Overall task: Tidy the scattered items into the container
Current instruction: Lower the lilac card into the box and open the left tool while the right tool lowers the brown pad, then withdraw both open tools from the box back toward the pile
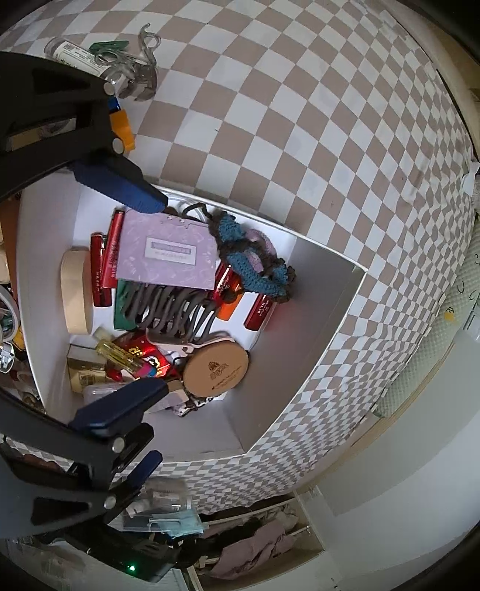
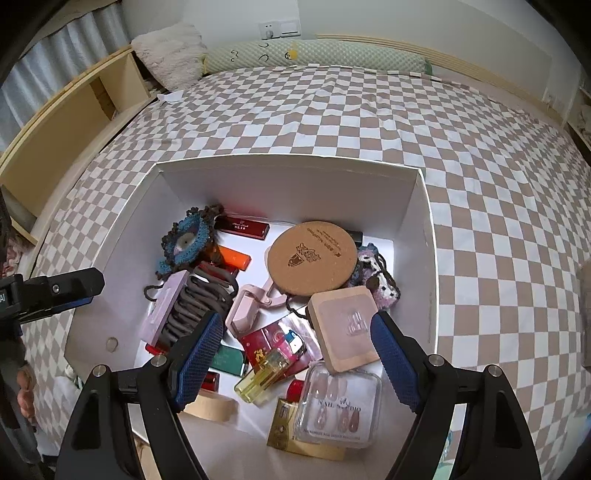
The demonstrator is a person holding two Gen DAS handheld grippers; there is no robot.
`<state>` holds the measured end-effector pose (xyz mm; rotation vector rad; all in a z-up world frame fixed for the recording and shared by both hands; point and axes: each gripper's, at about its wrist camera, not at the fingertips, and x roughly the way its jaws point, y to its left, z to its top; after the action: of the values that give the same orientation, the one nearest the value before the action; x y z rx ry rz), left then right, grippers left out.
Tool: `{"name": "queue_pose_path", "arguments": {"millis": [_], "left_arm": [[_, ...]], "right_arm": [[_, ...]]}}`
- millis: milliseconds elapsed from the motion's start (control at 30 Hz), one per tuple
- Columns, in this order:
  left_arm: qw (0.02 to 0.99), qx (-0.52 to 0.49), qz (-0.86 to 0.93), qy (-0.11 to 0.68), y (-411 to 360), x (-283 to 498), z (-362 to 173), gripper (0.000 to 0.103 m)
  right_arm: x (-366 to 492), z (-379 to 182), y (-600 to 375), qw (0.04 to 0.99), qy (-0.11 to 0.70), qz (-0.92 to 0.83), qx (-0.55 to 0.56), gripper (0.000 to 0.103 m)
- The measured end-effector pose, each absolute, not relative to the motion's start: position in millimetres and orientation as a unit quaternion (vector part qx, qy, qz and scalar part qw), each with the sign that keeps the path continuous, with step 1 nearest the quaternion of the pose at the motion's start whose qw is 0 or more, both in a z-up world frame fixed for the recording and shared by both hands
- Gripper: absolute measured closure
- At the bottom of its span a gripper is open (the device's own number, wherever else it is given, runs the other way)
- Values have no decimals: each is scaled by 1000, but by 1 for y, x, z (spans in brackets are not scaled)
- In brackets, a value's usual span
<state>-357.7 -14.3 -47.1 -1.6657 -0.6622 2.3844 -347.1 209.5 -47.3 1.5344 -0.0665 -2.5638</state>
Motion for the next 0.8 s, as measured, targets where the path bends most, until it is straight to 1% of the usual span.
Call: {"name": "queue_pose_path", "arguments": {"millis": [367,633,800], "left_arm": [[86,-546,811,-194,-7,-349,-34,12],[92,-526,832,-153,2,-339,-20,12],[94,-517,838,-147,2,-334,-14,12]], "right_arm": [[-331,-36,215,80,-32,-861,501,21],[-320,-18,222,66,-43,-876,475,20],[-313,-9,224,61,-45,-880,469,20]]}}
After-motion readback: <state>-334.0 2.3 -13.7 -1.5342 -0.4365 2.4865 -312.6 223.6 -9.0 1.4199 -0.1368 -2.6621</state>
